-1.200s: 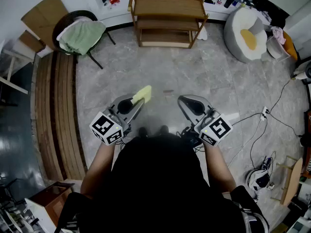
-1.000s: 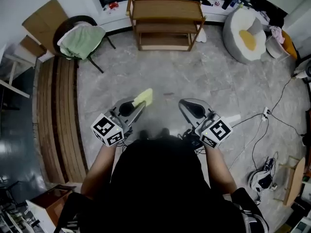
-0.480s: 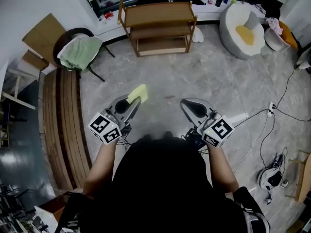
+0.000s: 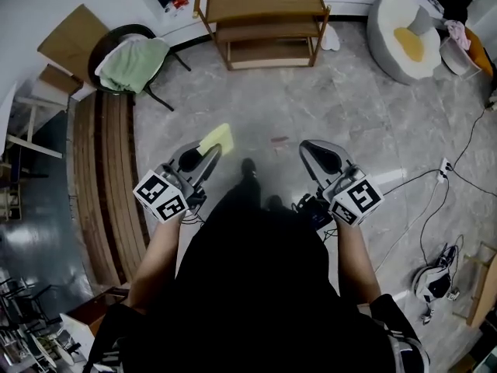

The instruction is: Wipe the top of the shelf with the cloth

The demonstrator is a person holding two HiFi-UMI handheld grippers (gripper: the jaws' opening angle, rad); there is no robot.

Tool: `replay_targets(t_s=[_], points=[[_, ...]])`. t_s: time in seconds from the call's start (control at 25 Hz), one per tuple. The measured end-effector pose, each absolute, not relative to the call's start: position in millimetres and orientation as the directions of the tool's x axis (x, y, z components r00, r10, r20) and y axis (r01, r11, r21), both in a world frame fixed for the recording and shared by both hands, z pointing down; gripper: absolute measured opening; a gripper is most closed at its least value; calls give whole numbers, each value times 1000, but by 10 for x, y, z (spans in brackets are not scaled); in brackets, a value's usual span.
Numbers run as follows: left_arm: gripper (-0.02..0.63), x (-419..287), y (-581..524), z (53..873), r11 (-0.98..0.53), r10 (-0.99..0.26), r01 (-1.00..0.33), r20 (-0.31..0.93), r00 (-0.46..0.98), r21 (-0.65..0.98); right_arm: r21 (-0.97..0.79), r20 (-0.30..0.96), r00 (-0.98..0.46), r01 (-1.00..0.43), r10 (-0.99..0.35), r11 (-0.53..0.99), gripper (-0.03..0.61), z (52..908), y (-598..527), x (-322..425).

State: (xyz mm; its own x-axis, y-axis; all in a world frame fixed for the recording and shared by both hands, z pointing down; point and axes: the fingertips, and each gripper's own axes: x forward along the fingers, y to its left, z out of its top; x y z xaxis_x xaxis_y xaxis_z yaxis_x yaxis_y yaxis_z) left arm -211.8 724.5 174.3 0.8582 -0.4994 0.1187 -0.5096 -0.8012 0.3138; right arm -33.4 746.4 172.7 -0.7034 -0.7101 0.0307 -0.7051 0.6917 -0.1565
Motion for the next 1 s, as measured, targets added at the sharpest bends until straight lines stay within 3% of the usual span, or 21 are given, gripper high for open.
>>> replay_targets(t_s=[0.36, 0.72, 1.0], points=[[37, -1967, 6596, 1823, -856, -403, -389, 33, 915, 341, -208, 101, -695, -715, -712, 668, 26, 1851, 6779, -328], [37, -2386, 5293, 2006, -813, -484, -462, 32, 875, 355, -142, 206, -744, -665, -635, 733, 26, 1714, 5439, -858], [37, -2471, 4631, 2048, -826, -446, -430, 45, 894, 365, -159, 199, -708, -705, -677, 691, 26, 1627, 4792, -901]])
